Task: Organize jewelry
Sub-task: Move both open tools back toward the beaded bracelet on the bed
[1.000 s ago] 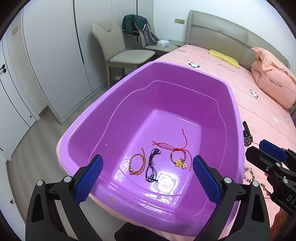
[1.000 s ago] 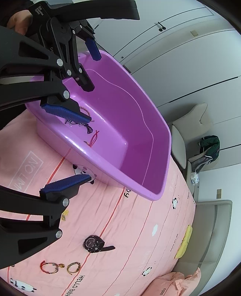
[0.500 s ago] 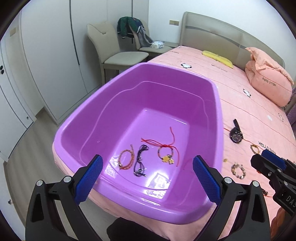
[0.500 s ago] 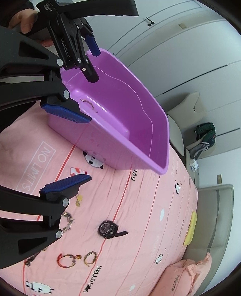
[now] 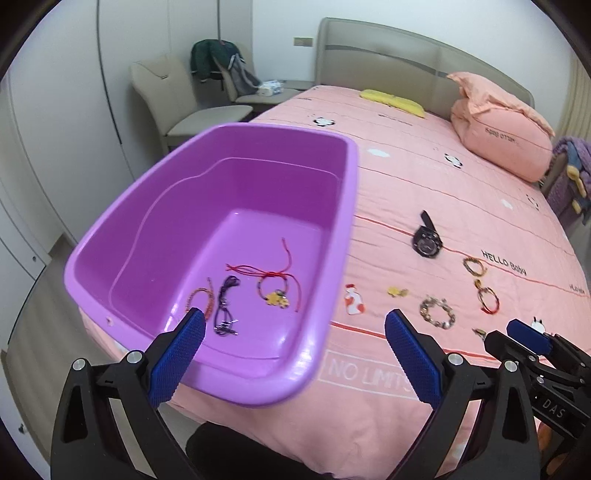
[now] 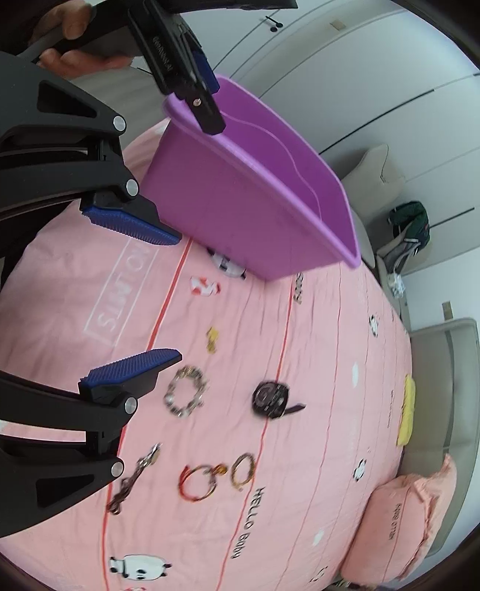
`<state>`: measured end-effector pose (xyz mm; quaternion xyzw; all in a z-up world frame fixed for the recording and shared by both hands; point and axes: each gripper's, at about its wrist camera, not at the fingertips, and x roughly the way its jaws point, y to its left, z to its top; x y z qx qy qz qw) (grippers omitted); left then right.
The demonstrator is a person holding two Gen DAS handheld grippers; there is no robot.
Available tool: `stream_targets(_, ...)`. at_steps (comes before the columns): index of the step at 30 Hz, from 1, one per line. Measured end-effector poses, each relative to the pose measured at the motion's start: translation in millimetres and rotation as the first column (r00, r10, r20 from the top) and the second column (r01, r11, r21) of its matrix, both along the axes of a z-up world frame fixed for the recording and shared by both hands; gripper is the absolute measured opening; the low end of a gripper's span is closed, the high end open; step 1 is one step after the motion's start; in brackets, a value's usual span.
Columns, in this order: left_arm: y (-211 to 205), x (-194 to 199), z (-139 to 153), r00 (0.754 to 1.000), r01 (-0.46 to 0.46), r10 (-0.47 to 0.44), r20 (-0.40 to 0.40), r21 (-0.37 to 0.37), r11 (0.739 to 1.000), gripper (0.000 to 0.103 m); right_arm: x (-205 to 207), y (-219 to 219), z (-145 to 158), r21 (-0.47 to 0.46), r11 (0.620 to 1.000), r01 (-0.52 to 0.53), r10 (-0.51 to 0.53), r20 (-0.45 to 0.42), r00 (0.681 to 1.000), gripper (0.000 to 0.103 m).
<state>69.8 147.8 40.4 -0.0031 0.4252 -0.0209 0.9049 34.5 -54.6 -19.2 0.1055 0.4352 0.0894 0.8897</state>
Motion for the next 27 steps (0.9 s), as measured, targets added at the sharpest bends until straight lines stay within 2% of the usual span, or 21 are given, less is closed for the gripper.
stream_targets(7, -37.8, -5.8, -8.0, 0.998, 0.063, -0.063, -0.014, -0.016, 0.998, 0.096, -22.1, -42.8, -13.9, -0.009, 0.997, 0.082, -0.082, -0.025, 0.996, 0.056)
stream_targets(10, -55.3, -9.0, -10.1, 0.997, 0.08, -0.08, 0.0, 0.02, 0.997, 0.097, -30.5, -59.7, -19.7, -0.004, 0.994, 0.109, -0.109, -0.029, 0.994, 0.056)
stream_targets(19, -98.0, -11.3, -18.8, 0.985, 0.172, -0.171, -0.019, 0.018, 0.985, 0.097, -44.9, -103.2, -33.7, 0.018, 0.981, 0.193, -0.192, -0.045, 0.98, 0.056)
stream_targets(27, -138.2, 1.1, -48.8, 0.972, 0.227, -0.226, -0.066, 0.013, 0.974, 0.097, -44.7, -129.7, -49.3, -0.01, 0.971, 0.237, -0.237, -0.057, 0.97, 0.056)
